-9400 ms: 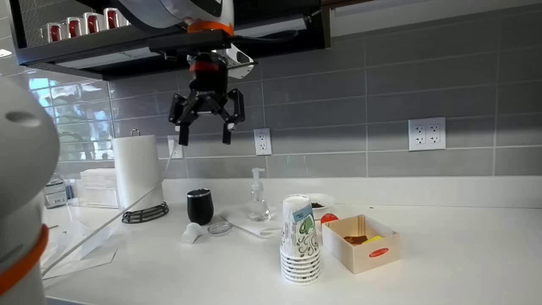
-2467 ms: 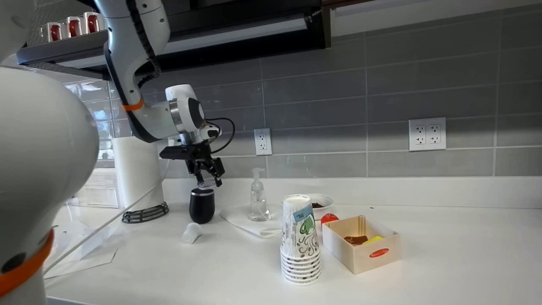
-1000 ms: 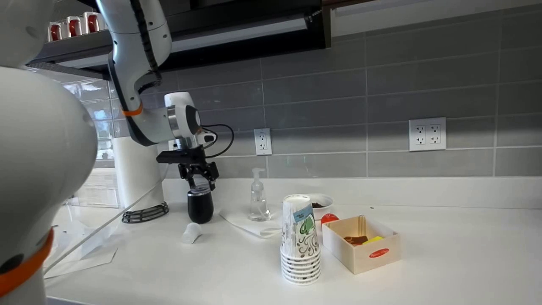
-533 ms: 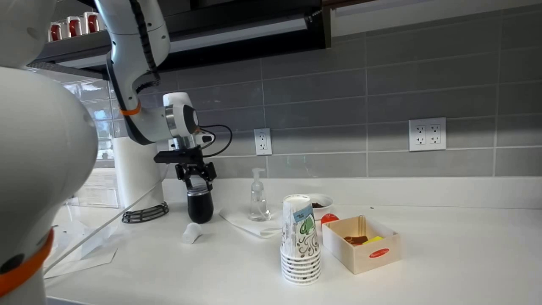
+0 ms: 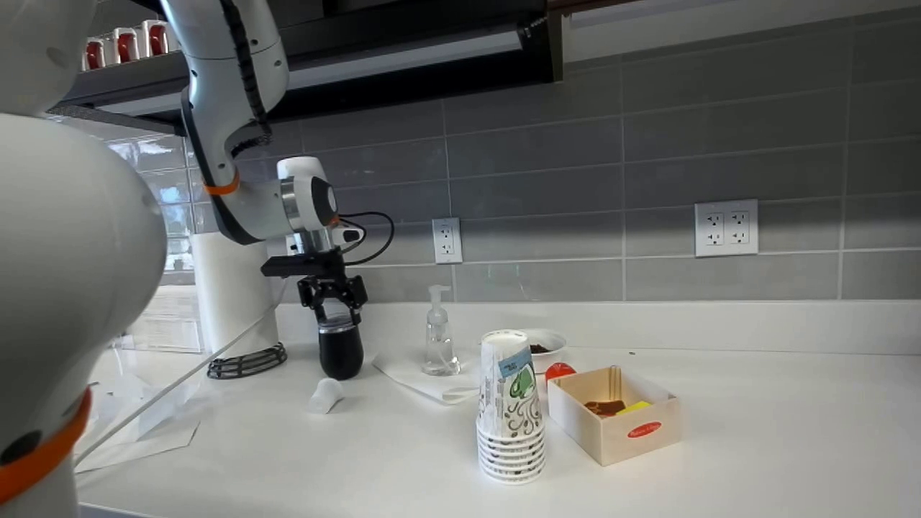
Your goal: Put the clear lid on the black object
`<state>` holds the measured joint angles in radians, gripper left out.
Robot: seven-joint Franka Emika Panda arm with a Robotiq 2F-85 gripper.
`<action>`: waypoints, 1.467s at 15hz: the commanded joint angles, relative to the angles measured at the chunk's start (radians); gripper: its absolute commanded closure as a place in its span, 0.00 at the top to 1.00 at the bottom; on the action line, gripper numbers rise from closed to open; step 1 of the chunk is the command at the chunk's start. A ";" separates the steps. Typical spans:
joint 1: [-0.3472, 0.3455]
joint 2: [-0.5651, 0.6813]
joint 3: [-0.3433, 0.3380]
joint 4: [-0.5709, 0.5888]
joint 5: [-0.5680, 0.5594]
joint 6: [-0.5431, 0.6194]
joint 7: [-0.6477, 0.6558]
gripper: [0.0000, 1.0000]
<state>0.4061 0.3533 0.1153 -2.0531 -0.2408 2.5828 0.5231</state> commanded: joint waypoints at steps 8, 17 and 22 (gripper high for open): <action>-0.002 0.026 -0.011 0.034 0.021 -0.028 -0.013 1.00; -0.002 0.010 -0.004 0.027 0.026 -0.026 -0.024 1.00; 0.007 -0.044 0.001 -0.007 0.011 -0.027 -0.016 1.00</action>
<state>0.4077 0.3583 0.1124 -2.0405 -0.2408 2.5817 0.5232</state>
